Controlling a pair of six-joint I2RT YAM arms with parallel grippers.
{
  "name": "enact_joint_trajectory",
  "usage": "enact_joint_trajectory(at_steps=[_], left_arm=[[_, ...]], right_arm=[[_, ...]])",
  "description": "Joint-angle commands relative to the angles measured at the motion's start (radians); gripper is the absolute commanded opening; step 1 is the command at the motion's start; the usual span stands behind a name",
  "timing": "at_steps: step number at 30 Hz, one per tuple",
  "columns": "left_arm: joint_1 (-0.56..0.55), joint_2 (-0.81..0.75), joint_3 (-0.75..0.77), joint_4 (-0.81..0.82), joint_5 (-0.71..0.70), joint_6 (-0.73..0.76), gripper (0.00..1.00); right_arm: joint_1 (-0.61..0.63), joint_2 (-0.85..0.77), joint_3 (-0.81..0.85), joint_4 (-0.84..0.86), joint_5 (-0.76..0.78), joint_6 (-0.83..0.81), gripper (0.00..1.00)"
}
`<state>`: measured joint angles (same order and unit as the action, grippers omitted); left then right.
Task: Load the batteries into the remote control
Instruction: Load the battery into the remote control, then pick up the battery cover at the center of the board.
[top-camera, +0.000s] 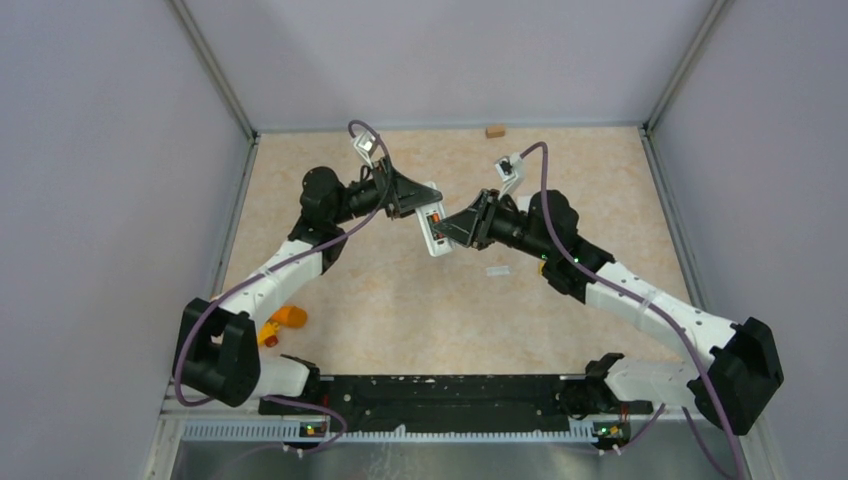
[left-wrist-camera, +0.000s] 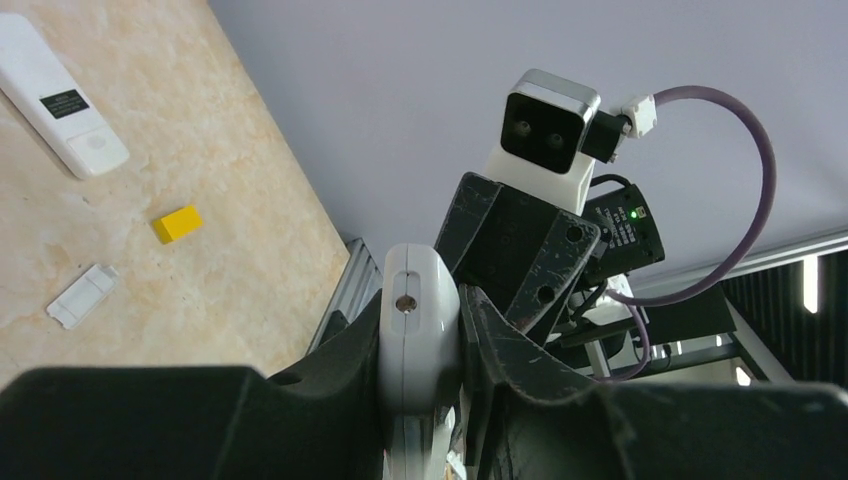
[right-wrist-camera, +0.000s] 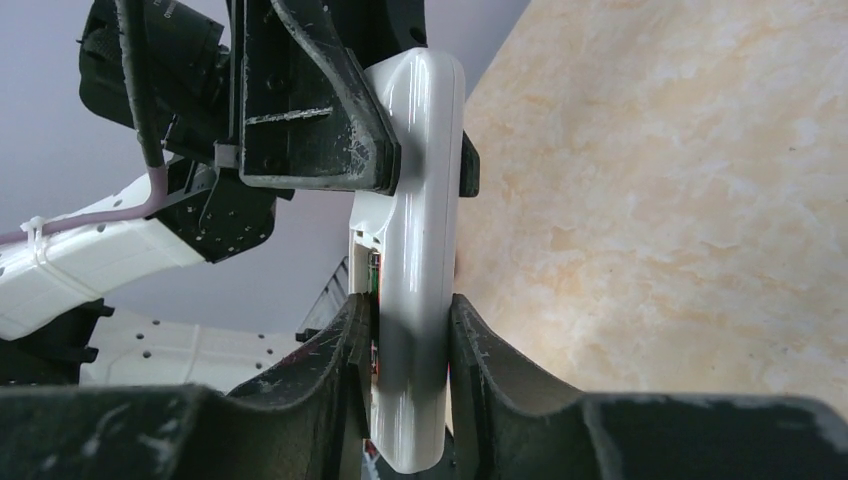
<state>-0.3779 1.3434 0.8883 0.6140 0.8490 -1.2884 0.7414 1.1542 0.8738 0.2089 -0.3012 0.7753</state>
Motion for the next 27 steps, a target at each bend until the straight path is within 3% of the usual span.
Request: enact_joint_trajectory(at_steps=[1, 3, 4, 5, 7, 9, 14, 18, 22, 27], left_arm=[[-0.007, -0.058, 0.049, 0.040, 0.006, 0.008, 0.00], [-0.001, -0.070, 0.045, 0.008, -0.005, 0.032, 0.00], [0.001, -0.079, 0.043, -0.014, -0.017, 0.049, 0.00], [0.005, -0.086, 0.039, -0.035, -0.027, 0.065, 0.00], [0.017, -0.105, 0.028, -0.079, -0.045, 0.094, 0.00], [0.029, -0.122, 0.013, -0.107, -0.060, 0.116, 0.00], [0.070, -0.169, -0.031, -0.212, -0.109, 0.182, 0.00], [0.100, -0.235, -0.074, -0.350, -0.209, 0.289, 0.00], [0.117, -0.314, -0.131, -0.387, -0.290, 0.356, 0.00], [0.117, -0.422, -0.226, -0.367, -0.410, 0.387, 0.00]], right_arm=[[-0.002, 0.016, 0.036, -0.050, 0.030, -0.042, 0.25], [-0.002, 0.015, 0.036, -0.049, 0.029, -0.042, 0.37], [-0.002, 0.012, 0.035, -0.048, 0.030, -0.040, 0.52], [-0.003, 0.005, 0.031, -0.046, 0.032, -0.043, 0.60], [-0.005, -0.012, 0.023, -0.037, 0.036, -0.050, 0.69], [-0.015, -0.033, 0.019, -0.036, 0.022, -0.063, 0.72], [-0.054, -0.086, 0.018, -0.093, -0.010, -0.148, 0.72], [-0.075, -0.093, 0.054, -0.314, 0.108, -0.318, 0.67], [-0.118, -0.043, 0.055, -0.494, 0.267, -0.453, 0.58], [-0.217, 0.093, 0.042, -0.574, 0.323, -0.425, 0.44]])
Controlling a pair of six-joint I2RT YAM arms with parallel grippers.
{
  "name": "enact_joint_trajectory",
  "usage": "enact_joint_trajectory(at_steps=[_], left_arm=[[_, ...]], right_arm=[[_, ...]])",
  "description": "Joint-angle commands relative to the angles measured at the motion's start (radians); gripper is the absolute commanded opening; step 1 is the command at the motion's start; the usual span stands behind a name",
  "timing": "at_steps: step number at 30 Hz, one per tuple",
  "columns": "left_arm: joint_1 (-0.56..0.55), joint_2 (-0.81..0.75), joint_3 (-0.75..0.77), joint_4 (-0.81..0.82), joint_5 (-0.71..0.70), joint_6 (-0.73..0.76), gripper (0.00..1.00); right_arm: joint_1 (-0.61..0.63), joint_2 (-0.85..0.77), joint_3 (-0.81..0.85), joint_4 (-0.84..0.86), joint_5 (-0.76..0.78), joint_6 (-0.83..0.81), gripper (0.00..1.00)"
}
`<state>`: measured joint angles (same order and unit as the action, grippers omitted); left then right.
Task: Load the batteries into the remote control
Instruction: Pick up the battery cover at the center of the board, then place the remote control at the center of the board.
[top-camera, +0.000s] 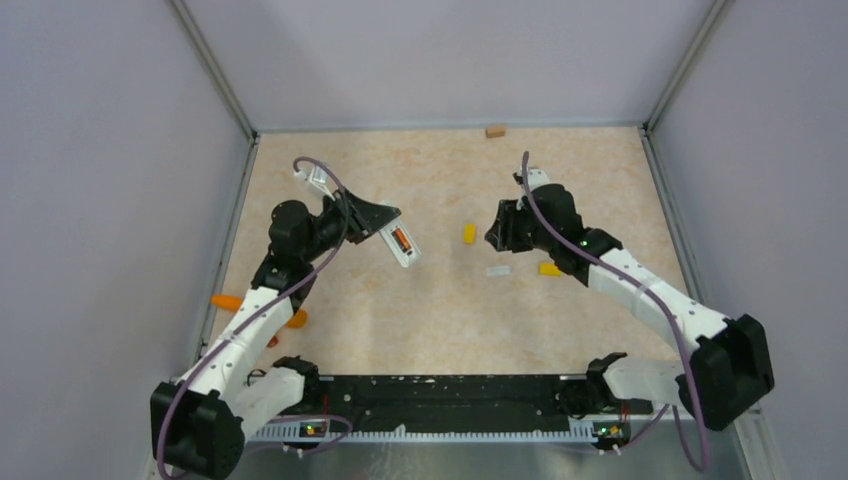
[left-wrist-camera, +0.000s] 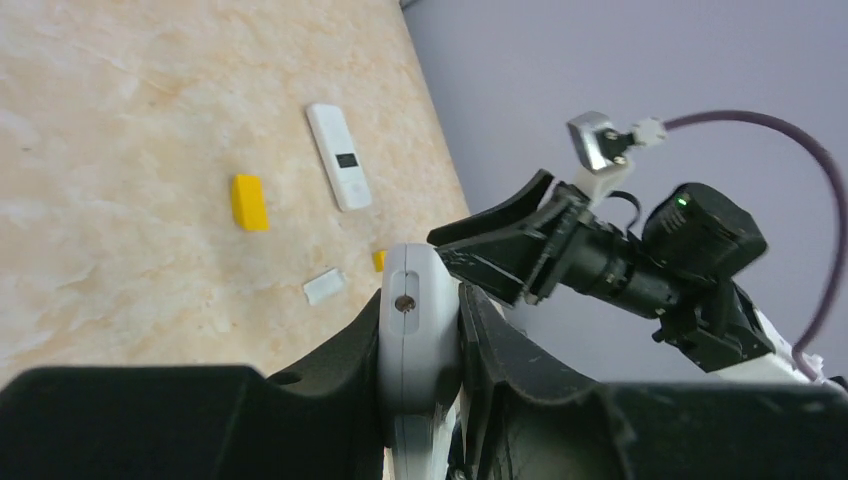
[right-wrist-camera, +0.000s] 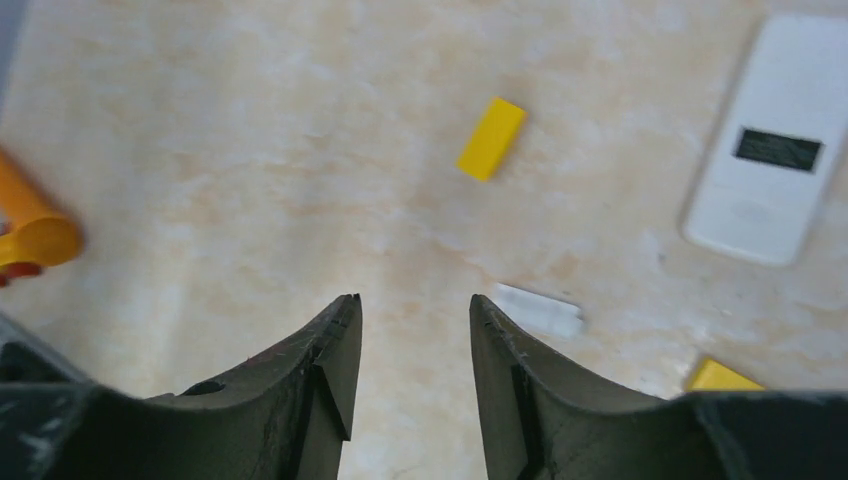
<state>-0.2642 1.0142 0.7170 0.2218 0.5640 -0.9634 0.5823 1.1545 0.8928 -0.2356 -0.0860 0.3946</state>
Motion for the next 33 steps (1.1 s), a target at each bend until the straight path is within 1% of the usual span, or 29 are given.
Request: enact_joint_trajectory(at_steps=[1, 4, 7, 9, 13, 17, 19, 22, 26, 31, 33], left_arm=[[0.003, -0.107, -0.074, 0.027, -0.156, 0.060, 0.00], [0.000, -0.126, -0.137, 0.051, -0.250, -0.008, 0.00], [-0.032, -0.095, -0.193, 0.111, -0.338, -0.076, 0.00], [-0.079, -0.050, -0.212, 0.126, -0.400, -0.109, 0.00], [-0.176, 0.088, -0.223, 0.203, -0.470, -0.181, 0.00], [-0.257, 0.221, -0.231, 0.318, -0.569, -0.249, 0.00], [-0.288, 0.270, -0.232, 0.382, -0.631, -0.261, 0.00], [-0.320, 0.327, -0.225, 0.415, -0.701, -0.278, 0.00], [-0.358, 0.399, -0.227, 0.456, -0.758, -0.317, 0.00], [-0.411, 0.464, -0.222, 0.457, -0.854, -0.357, 0.08], [-0.428, 0.487, -0.218, 0.455, -0.893, -0.359, 0.09]], right_arm=[[-0.064, 0.112, 0.014, -0.128, 0.126, -0.033, 0.43], [-0.072, 0.173, -0.031, -0.096, 0.160, -0.003, 0.41], [-0.077, 0.246, -0.045, -0.094, 0.195, 0.025, 0.36], [-0.079, 0.280, -0.057, -0.079, 0.214, 0.035, 0.33], [-0.082, 0.334, -0.066, -0.045, 0.229, 0.029, 0.28], [-0.082, 0.370, -0.072, -0.030, 0.237, 0.018, 0.24], [-0.082, 0.380, -0.077, -0.018, 0.246, 0.013, 0.22], [-0.081, 0.387, -0.081, 0.003, 0.247, 0.000, 0.22], [-0.082, 0.405, -0.077, 0.013, 0.247, -0.014, 0.21], [-0.083, 0.420, -0.080, 0.023, 0.233, -0.027, 0.20], [-0.082, 0.422, -0.081, 0.026, 0.231, -0.028, 0.18]])
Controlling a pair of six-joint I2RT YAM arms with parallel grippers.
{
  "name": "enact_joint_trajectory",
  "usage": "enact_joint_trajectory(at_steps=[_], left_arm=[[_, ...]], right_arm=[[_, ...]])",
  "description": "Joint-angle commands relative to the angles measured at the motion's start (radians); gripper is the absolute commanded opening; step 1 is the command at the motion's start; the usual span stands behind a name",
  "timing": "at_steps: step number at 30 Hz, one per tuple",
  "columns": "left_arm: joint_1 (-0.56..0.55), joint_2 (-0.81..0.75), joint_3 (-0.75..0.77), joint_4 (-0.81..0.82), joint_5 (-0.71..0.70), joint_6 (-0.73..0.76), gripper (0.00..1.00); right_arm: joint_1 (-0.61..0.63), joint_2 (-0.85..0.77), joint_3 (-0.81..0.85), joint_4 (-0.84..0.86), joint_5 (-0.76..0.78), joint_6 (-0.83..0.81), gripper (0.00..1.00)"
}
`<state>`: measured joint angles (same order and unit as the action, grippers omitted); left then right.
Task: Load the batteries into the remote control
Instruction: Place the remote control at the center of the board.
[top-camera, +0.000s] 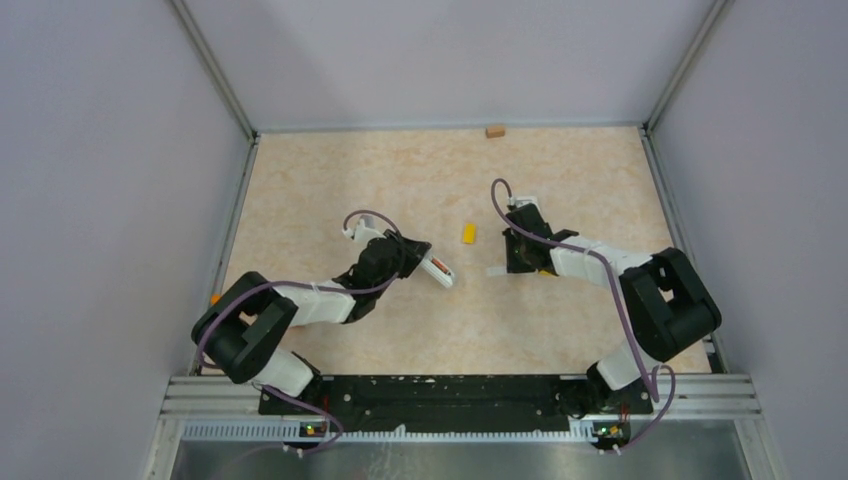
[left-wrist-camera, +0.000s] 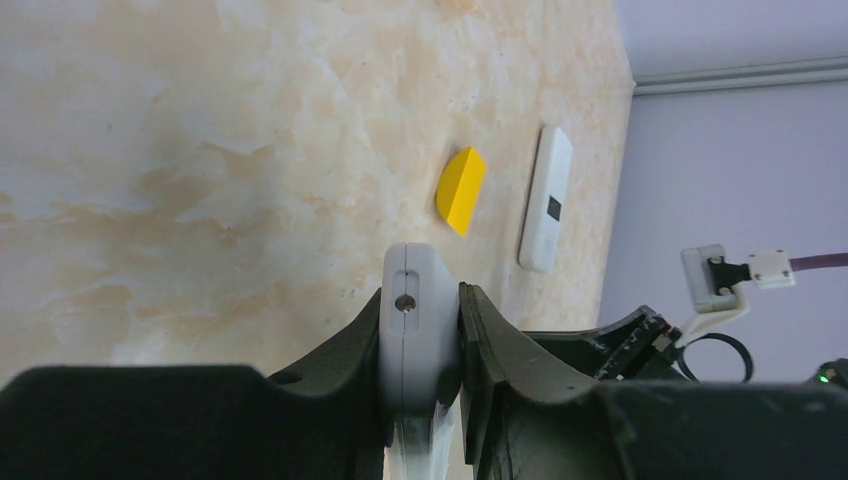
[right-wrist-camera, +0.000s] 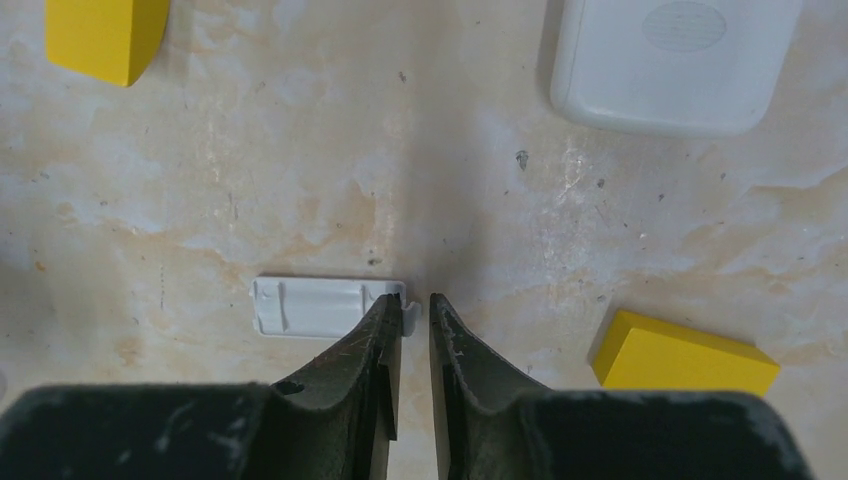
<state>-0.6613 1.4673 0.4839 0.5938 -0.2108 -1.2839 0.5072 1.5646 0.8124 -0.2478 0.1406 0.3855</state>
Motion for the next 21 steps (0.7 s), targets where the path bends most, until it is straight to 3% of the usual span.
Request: enact_joint_trajectory(at_steps=[1, 16, 21], left_arm=[[-0.039, 0.044, 0.017, 0.080, -0.131, -0.040, 0.10], [-0.112, 0.013, -0.117, 0.031, -0.304, -0.061, 0.43], [-0.131, -0.045, -0.133, -0.063, -0.342, -0.073, 0.67]], right_arm=[[-0.008, 0.014, -0.002, 0.039, 0.004, -0.020, 0.17], [-0.008, 0.027, -0.017, 0.091, -0.039, -0.009, 0.09], [-0.008, 0.025, -0.029, 0.097, -0.045, -0.002, 0.04]])
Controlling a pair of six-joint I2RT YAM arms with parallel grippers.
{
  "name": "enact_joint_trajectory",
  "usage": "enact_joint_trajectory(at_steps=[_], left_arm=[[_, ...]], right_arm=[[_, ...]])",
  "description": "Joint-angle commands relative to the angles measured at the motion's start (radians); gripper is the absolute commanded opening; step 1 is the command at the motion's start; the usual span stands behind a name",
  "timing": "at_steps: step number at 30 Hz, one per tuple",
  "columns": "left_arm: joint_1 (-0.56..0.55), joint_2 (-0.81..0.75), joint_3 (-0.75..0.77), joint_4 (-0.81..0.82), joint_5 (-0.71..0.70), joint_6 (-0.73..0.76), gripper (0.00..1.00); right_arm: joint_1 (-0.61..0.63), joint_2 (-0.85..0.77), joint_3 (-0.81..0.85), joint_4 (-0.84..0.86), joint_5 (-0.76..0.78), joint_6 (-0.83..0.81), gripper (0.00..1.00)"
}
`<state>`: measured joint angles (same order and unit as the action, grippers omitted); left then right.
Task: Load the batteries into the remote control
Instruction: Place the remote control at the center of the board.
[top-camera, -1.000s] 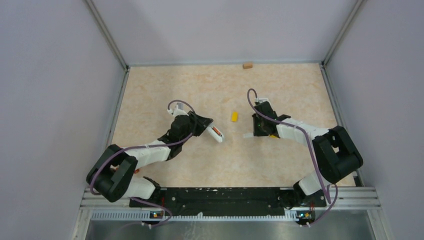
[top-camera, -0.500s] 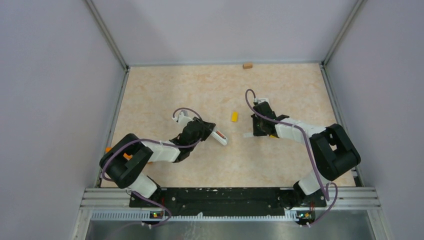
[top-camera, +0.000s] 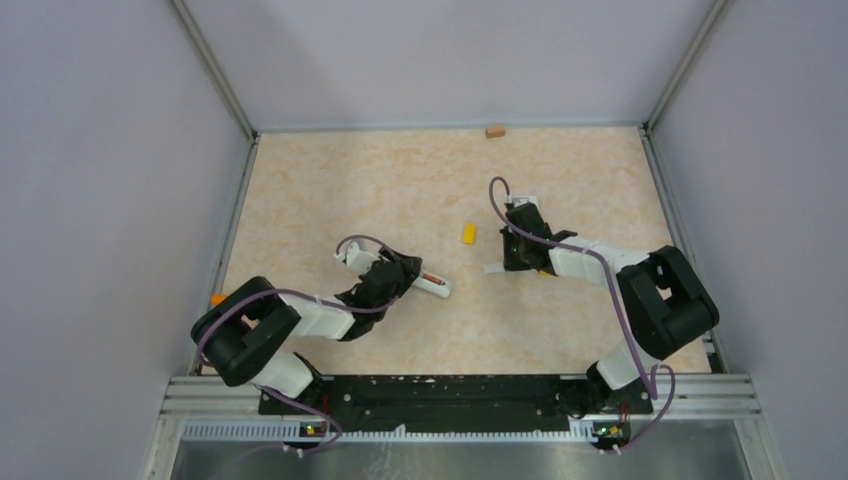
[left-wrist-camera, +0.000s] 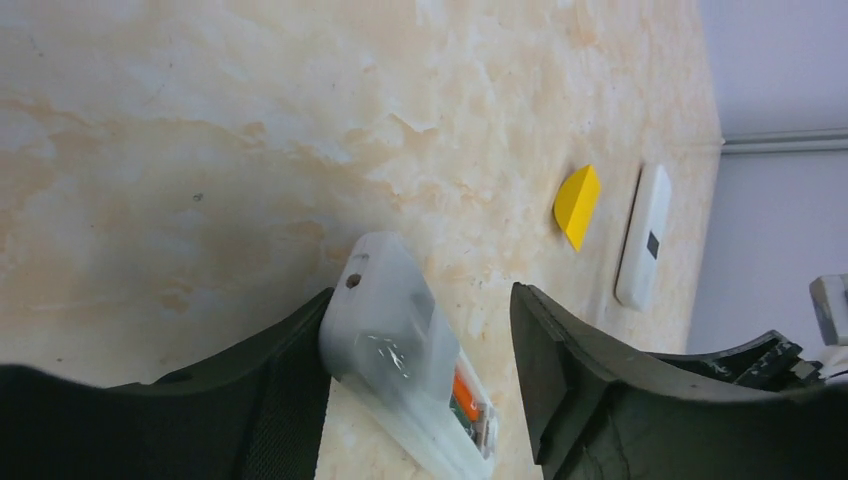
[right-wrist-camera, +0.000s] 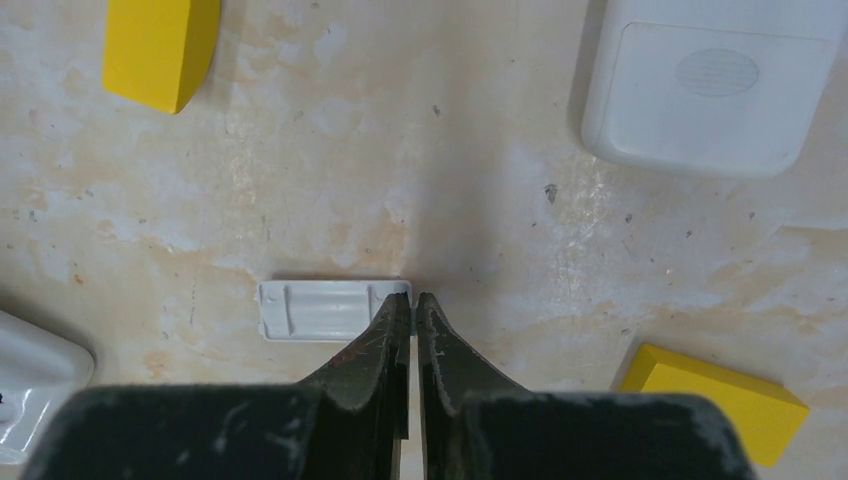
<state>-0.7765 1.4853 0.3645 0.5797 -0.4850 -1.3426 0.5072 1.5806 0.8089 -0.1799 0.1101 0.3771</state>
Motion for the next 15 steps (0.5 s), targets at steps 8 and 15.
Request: enact_joint_trajectory(at_steps=[8, 15], left_arm=[[-0.031, -0.200, -0.010, -0.315, -0.092, -0.056, 0.99], [-0.033, -0.294, 0.068, -0.710, -0.105, -0.141, 0.99]], right_arm=[[-0.008, -0.015, -0.032, 0.041, -0.051, 0.028, 0.00], [-0.009, -0.057, -0.017, 0.057, -0.169, 0.069, 0.00]])
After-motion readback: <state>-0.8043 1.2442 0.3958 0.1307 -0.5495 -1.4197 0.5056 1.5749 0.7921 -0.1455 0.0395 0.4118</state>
